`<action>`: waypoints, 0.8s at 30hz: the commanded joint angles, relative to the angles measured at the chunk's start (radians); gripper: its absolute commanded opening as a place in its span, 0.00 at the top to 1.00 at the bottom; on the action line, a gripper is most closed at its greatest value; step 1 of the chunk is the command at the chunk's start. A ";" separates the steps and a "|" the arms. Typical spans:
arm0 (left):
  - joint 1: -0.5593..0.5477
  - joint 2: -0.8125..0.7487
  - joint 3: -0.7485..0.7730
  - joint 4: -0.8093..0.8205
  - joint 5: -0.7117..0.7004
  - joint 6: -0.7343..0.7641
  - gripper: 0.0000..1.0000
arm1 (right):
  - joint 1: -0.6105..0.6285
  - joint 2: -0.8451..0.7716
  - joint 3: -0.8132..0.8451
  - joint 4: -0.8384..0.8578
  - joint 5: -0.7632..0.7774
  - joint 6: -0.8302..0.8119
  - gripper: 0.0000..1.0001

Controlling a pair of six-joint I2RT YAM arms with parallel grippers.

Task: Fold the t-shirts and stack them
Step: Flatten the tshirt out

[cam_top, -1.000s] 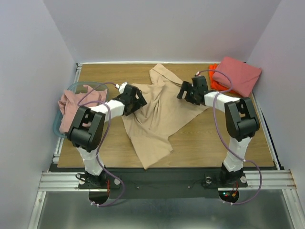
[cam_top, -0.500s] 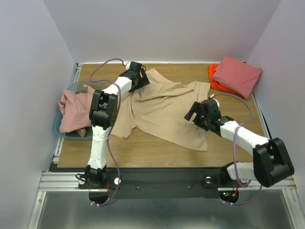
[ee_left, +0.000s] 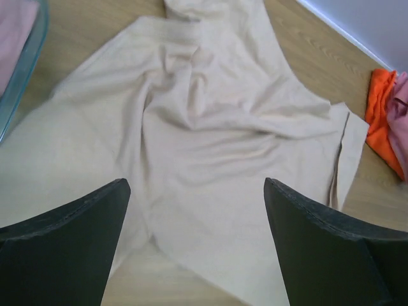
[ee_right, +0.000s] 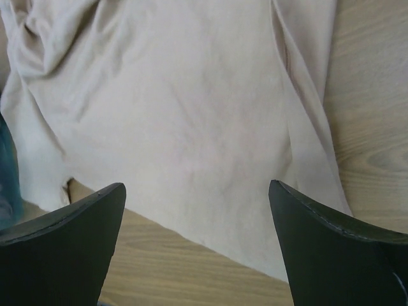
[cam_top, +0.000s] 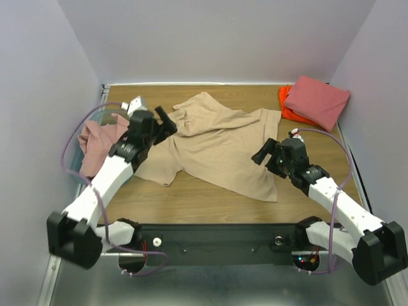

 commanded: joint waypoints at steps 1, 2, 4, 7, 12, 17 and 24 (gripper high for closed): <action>-0.010 -0.164 -0.270 0.018 -0.005 -0.092 0.02 | -0.001 0.041 -0.010 0.010 -0.155 -0.045 0.00; -0.012 -0.198 -0.349 0.031 0.008 -0.114 0.02 | -0.001 0.065 -0.003 0.025 -0.161 -0.050 0.00; -0.013 -0.296 -0.413 0.037 0.039 -0.138 0.02 | -0.001 0.116 -0.002 0.061 -0.190 -0.062 0.00; -0.015 -0.406 -0.509 0.022 0.056 -0.175 0.02 | -0.001 0.234 0.015 0.117 -0.206 -0.046 0.00; -0.016 -0.506 -0.600 -0.035 0.053 -0.221 0.02 | -0.004 0.355 0.003 0.144 -0.128 0.007 0.00; -0.016 -0.519 -0.606 -0.087 0.025 -0.237 0.02 | -0.085 0.379 -0.023 0.139 0.011 0.017 0.00; -0.015 -0.491 -0.634 -0.087 0.035 -0.272 0.02 | -0.205 0.481 0.062 0.137 0.006 -0.029 0.00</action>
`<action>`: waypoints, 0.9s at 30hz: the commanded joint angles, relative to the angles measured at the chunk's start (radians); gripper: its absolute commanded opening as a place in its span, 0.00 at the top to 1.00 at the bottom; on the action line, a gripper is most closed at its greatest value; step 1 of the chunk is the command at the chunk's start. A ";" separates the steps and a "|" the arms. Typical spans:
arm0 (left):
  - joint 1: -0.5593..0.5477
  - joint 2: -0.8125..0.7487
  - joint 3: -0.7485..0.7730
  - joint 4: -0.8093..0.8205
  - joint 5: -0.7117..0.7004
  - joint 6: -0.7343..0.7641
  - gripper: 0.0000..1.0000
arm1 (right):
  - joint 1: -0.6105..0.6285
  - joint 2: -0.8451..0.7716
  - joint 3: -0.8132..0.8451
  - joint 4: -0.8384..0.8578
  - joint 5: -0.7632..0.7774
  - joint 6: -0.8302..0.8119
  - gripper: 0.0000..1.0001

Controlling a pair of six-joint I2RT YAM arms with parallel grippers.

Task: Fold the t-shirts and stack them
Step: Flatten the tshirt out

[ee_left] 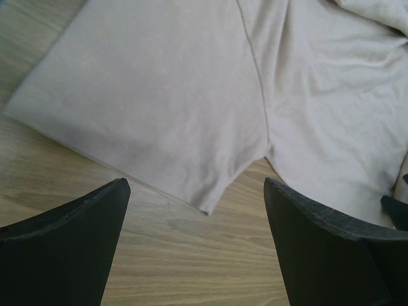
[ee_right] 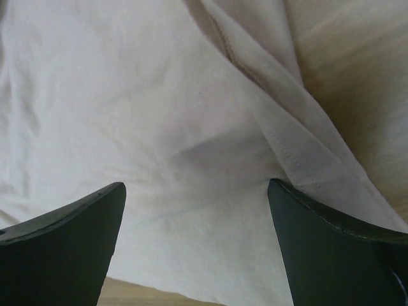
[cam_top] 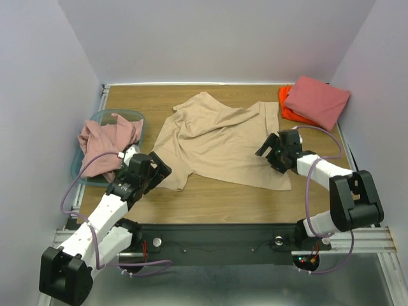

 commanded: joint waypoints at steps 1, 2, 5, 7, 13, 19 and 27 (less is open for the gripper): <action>-0.004 0.027 -0.026 -0.006 -0.016 -0.037 0.02 | -0.068 0.069 0.036 -0.030 0.060 -0.044 0.00; -0.004 0.038 -0.025 -0.009 -0.017 -0.044 0.02 | -0.078 0.074 0.051 -0.032 0.056 -0.050 0.00; -0.004 0.078 -0.030 -0.028 -0.040 -0.056 0.02 | -0.111 0.069 0.076 -0.040 0.044 -0.071 0.00; -0.004 0.102 -0.039 -0.048 -0.080 -0.096 0.02 | -0.131 0.057 0.091 -0.041 0.044 -0.081 0.00; -0.003 0.130 -0.042 -0.095 -0.154 -0.142 0.02 | -0.145 0.059 0.148 -0.058 -0.006 -0.119 0.00; -0.003 0.130 -0.080 -0.072 -0.117 -0.139 0.02 | -0.147 0.017 0.160 -0.063 -0.045 -0.133 0.00; -0.004 0.205 -0.053 -0.068 -0.129 -0.137 0.19 | -0.147 -0.064 0.183 -0.087 -0.033 -0.128 0.00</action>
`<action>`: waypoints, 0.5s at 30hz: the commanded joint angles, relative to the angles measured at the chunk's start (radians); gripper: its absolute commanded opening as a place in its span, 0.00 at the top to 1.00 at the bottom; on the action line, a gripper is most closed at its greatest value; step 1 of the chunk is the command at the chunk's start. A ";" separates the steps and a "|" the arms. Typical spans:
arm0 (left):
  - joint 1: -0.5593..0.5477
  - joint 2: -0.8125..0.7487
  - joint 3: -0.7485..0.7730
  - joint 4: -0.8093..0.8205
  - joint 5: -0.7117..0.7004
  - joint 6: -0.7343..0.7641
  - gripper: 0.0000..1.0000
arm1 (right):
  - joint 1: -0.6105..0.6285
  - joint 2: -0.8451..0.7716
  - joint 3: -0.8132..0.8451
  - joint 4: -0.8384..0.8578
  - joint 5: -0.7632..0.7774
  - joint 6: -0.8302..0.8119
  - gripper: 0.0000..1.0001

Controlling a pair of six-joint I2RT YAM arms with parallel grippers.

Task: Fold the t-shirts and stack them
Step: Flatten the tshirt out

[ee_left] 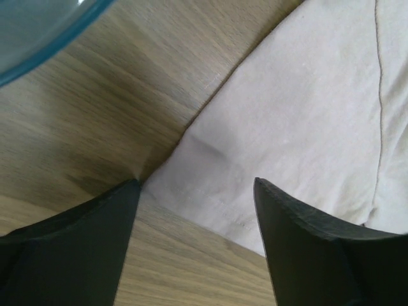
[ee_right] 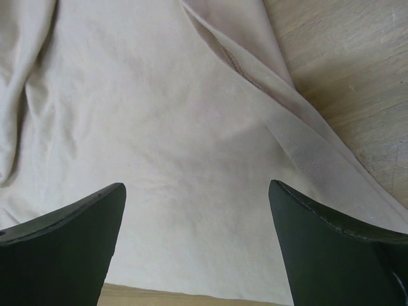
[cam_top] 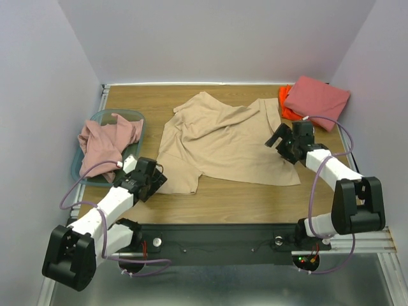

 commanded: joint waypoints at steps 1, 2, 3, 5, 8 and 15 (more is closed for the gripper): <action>-0.004 0.064 0.007 -0.017 -0.023 -0.003 0.21 | -0.005 -0.071 0.057 -0.019 0.003 -0.012 0.00; -0.004 0.073 0.012 -0.017 -0.022 -0.005 0.23 | -0.003 -0.077 0.058 -0.023 0.003 -0.012 0.00; -0.006 0.084 0.019 -0.014 -0.022 -0.005 0.27 | -0.005 -0.087 0.057 -0.028 0.029 -0.012 0.00; -0.009 0.101 0.027 0.010 -0.020 0.018 0.36 | -0.003 -0.105 0.052 -0.040 0.043 -0.009 0.00; -0.010 0.121 0.036 0.025 -0.019 0.043 0.51 | -0.006 -0.126 0.046 -0.063 0.066 -0.007 0.00; -0.009 0.095 0.022 0.039 -0.005 0.067 1.00 | -0.012 -0.235 0.000 -0.166 0.144 0.020 0.00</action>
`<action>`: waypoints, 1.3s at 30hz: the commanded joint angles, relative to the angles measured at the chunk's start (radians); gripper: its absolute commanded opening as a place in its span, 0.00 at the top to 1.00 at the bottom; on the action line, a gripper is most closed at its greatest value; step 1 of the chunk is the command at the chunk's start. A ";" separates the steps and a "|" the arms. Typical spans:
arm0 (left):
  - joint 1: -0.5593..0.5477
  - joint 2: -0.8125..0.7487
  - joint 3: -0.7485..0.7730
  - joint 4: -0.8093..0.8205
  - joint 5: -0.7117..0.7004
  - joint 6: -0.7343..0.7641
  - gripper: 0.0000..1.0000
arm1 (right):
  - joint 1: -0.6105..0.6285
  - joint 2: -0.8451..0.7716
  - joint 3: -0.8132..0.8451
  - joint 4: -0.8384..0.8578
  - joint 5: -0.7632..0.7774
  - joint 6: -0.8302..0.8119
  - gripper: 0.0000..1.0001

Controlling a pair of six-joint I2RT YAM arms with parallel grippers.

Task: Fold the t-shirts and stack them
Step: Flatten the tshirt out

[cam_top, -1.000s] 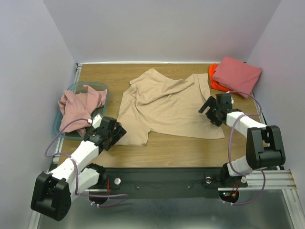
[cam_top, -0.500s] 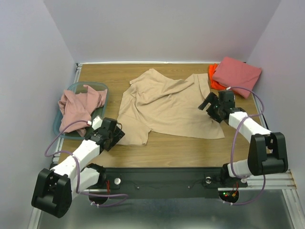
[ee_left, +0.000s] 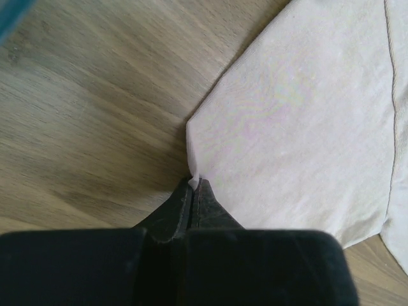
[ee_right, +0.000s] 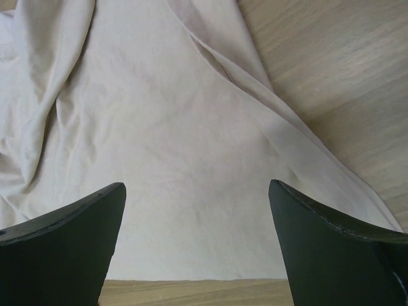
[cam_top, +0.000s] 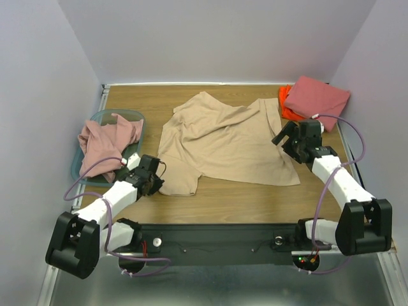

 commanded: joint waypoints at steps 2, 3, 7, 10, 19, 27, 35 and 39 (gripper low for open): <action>-0.004 -0.061 -0.020 0.008 0.015 0.031 1.00 | -0.012 -0.119 -0.028 -0.147 0.133 0.031 0.00; -0.004 -0.076 -0.035 0.012 0.021 0.033 1.00 | -0.013 -0.160 -0.046 -0.173 0.164 0.054 0.00; -0.004 -0.162 -0.067 0.035 0.042 0.052 1.00 | -0.032 -0.257 -0.110 -0.294 0.322 0.100 0.00; -0.004 -0.199 -0.079 0.042 0.048 0.059 1.00 | -0.073 -0.260 -0.150 -0.342 0.353 0.116 0.00; -0.004 -0.188 -0.078 0.051 0.026 0.068 1.00 | -0.137 -0.109 -0.193 -0.362 0.259 0.150 0.02; -0.004 -0.208 -0.086 0.056 0.018 0.065 1.00 | -0.136 -0.024 -0.195 -0.328 0.250 0.150 0.16; -0.004 -0.217 -0.089 0.048 0.009 0.059 1.00 | -0.137 0.053 -0.206 -0.227 0.137 0.125 0.26; -0.004 -0.217 -0.087 0.047 0.004 0.056 1.00 | -0.136 0.085 -0.226 -0.187 0.109 0.130 0.38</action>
